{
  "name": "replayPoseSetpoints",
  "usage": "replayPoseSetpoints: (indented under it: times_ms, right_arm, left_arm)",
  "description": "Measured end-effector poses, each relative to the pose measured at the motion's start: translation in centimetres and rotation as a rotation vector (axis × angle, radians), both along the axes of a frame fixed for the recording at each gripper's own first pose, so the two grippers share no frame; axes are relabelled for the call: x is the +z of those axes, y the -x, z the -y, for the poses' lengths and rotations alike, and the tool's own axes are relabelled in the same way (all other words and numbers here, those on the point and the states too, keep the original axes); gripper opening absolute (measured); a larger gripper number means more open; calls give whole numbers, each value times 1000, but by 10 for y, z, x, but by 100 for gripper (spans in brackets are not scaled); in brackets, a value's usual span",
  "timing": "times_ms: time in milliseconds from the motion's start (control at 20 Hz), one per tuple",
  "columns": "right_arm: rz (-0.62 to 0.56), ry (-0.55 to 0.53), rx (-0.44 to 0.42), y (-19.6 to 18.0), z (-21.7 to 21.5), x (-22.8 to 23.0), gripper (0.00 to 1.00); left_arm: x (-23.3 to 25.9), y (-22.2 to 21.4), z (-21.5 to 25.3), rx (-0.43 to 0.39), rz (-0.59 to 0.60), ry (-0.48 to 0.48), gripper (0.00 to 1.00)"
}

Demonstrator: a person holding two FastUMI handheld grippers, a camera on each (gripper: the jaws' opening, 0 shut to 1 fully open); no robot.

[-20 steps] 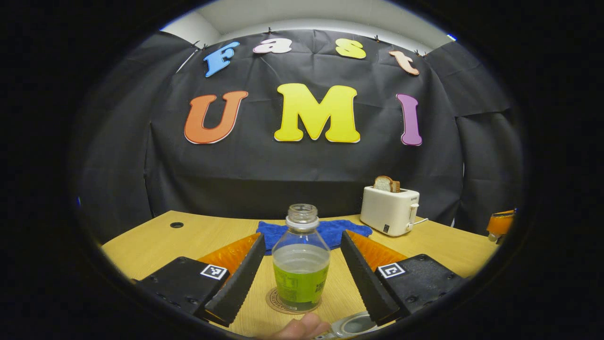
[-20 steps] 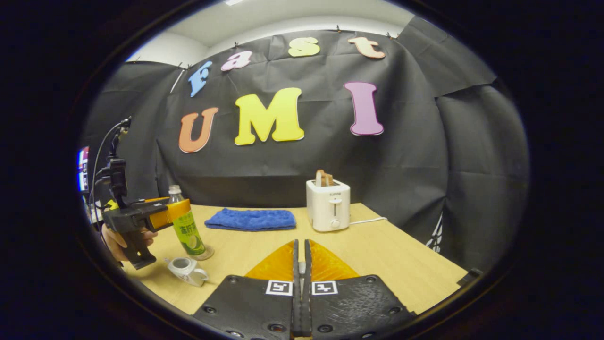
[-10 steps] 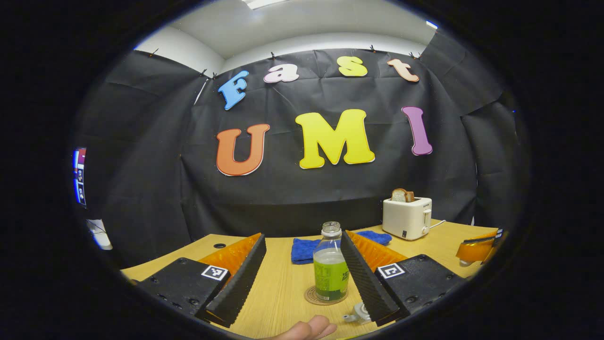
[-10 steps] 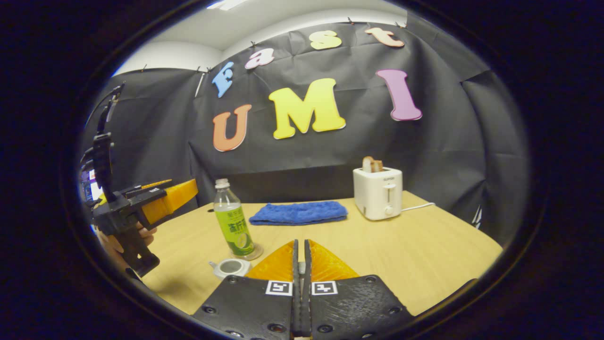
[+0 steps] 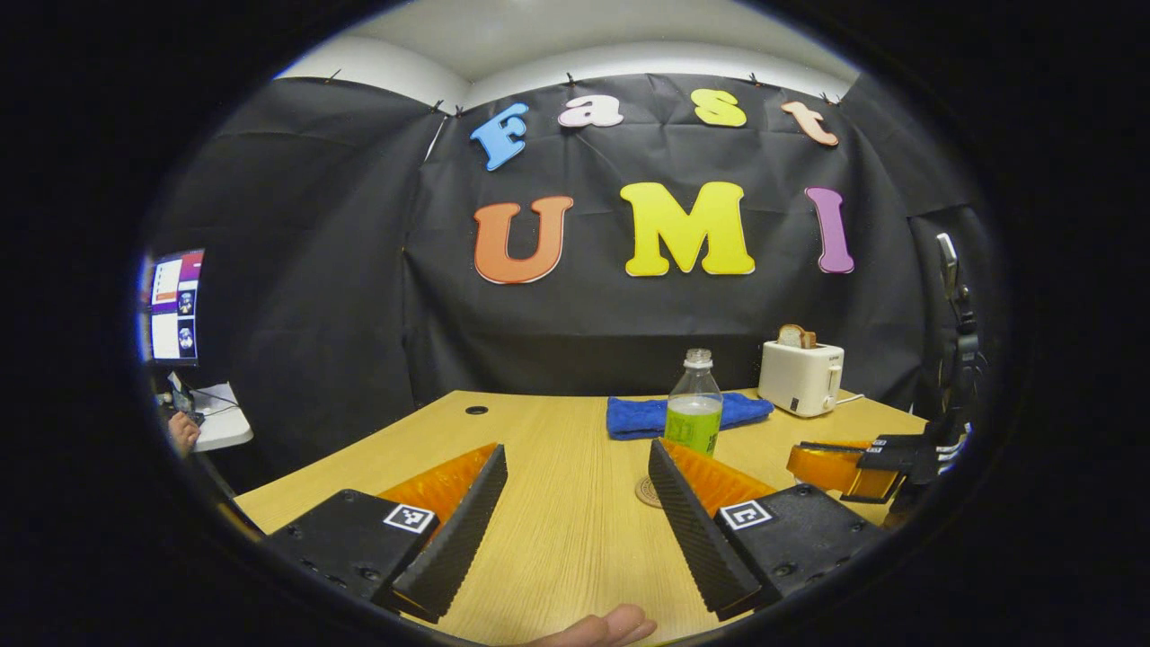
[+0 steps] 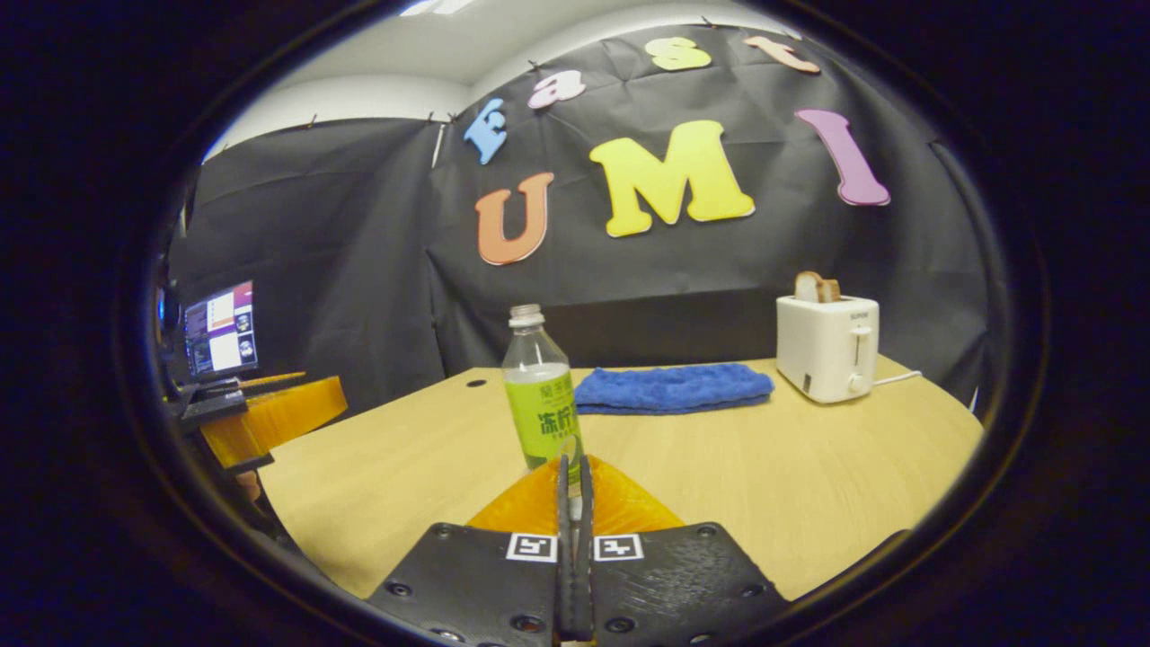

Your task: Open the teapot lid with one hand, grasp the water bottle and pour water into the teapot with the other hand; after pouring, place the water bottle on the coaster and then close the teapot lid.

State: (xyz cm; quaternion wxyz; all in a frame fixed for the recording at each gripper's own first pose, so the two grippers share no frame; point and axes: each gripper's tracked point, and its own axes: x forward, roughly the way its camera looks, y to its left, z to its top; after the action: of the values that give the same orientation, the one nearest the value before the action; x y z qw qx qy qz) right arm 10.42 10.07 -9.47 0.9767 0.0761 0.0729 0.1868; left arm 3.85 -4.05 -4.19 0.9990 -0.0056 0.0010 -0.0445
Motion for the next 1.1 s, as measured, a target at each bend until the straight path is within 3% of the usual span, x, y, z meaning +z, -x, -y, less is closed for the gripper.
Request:
replayPoseSetpoints:
  times_ms: [300, 500, 850, 1100]
  right_arm:
    - [37, -5, 16, -4, -26, 8, 0]
    - [64, 51, 4, -10, -36, -3, 0]
    - [-17, 60, -40, -29, -32, -43, 0]
    - [-8, 78, -52, -28, -32, -43, 1]
  left_arm:
    - [14, 9, -19, -13, 6, 36, 99]
    - [14, 11, -28, -13, -12, 57, 99]
    - [11, 8, -31, -28, -28, 65, 99]
    - [9, 7, -27, -46, -35, 66, 99]
